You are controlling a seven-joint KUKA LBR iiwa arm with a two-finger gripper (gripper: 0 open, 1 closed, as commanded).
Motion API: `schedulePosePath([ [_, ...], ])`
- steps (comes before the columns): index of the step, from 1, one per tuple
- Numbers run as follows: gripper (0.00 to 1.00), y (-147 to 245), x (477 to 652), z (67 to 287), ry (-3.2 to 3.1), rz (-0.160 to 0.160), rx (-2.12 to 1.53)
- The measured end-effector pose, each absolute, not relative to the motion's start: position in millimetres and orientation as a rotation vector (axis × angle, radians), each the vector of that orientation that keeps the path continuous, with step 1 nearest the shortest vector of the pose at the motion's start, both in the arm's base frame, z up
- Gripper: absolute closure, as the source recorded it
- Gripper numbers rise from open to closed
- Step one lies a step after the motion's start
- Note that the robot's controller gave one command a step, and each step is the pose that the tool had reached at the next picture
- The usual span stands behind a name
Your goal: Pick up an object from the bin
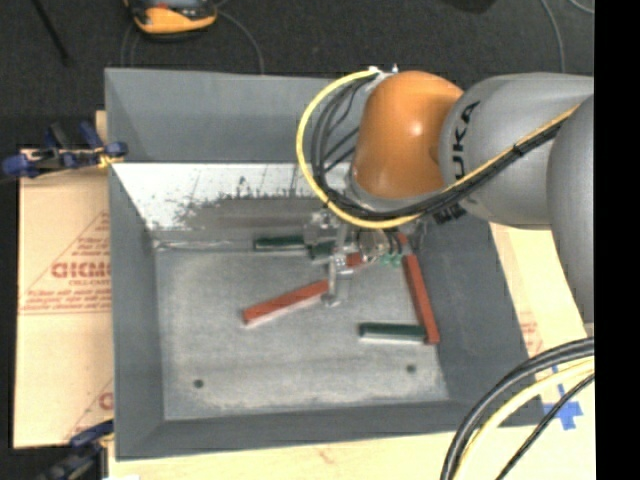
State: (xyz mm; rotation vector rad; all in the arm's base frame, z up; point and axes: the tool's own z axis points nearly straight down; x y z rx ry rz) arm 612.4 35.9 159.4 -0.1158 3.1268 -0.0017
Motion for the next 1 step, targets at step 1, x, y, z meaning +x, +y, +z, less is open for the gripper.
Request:
schedulePosePath([
  [1, 1.0, 61.2, 609.4, 74.5, 3.12, -0.003, -0.23],
])
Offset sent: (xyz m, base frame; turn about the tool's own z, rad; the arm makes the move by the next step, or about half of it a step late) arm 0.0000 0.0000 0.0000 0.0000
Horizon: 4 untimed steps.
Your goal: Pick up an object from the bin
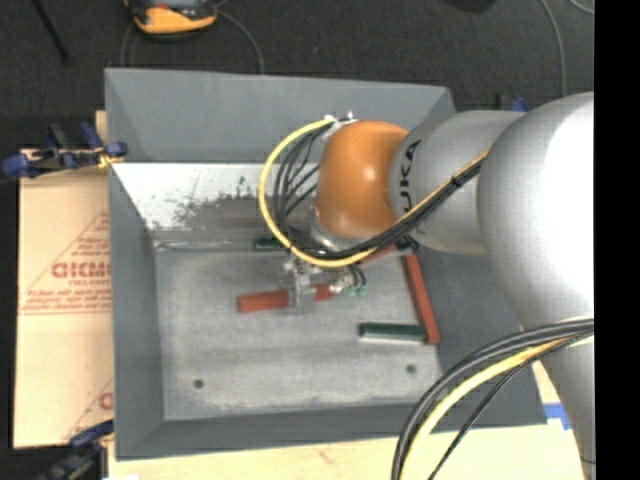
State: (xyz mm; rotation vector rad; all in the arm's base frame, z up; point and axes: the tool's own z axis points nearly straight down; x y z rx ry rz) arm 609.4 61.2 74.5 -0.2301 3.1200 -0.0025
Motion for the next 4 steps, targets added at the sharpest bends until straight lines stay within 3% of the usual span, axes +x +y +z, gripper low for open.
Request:
schedulePosePath([
  [1, 1.0, 61, 609.4, 74, 3.12, -0.003, -0.23],
  [2, 1.0, 71, 605.3, 119, 3.138, 0.001, -0.21],
  [4, 1.0, 70, 593.2, 247, 3.134, 0.0, -0.197],
])
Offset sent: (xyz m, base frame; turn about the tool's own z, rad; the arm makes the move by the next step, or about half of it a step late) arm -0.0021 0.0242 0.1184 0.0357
